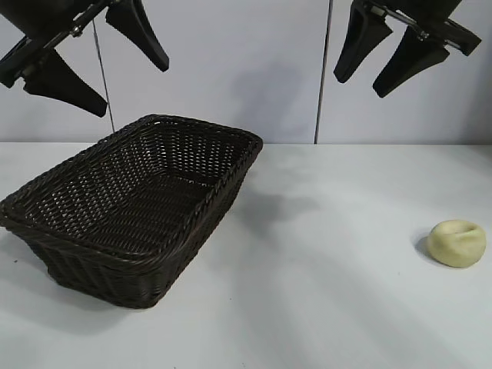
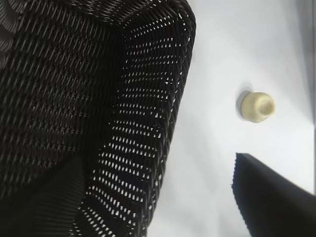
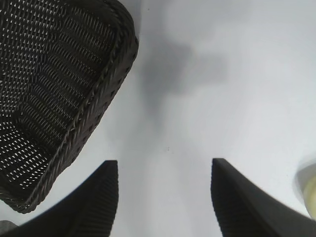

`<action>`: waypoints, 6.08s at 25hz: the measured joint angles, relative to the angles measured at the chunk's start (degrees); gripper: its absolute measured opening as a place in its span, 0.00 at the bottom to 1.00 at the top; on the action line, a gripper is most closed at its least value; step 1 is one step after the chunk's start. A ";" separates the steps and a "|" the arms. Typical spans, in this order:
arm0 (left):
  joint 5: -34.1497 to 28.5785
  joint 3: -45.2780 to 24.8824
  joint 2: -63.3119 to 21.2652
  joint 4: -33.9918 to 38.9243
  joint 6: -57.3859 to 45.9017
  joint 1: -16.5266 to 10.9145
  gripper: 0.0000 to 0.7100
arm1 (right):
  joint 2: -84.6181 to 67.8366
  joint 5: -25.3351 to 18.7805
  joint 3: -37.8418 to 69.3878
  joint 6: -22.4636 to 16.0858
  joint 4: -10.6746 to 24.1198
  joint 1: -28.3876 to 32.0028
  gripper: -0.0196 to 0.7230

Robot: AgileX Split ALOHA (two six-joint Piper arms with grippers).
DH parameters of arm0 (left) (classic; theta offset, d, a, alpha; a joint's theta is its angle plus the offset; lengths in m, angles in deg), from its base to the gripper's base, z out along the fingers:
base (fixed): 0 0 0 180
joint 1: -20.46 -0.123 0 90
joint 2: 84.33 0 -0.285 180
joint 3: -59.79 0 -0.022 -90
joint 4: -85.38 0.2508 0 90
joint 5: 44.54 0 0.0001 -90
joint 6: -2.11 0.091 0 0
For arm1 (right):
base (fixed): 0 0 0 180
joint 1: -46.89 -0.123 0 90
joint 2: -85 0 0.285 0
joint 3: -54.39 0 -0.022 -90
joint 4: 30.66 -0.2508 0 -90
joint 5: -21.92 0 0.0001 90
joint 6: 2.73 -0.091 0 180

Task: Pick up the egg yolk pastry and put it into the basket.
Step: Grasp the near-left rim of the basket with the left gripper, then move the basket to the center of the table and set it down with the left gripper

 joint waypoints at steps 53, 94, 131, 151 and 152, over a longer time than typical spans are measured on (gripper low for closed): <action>-0.51 -20.53 -12.19 14.24 -46.54 0.00 0.84 | 0.00 0.10 0.00 0.00 0.00 0.00 0.58; 16.47 -26.21 -11.04 38.15 -80.98 13.16 0.84 | 0.00 0.06 0.00 0.00 0.00 0.00 0.58; 22.12 -26.14 0.70 36.02 -80.69 12.71 0.14 | 0.00 0.50 0.00 0.00 0.00 0.00 0.58; 3.65 -13.34 2.31 10.84 -25.77 1.20 0.14 | 0.00 0.50 0.00 0.00 0.06 0.00 0.58; 2.31 -11.81 3.33 11.00 -24.02 1.20 0.14 | 0.00 0.50 0.00 0.00 0.06 0.00 0.58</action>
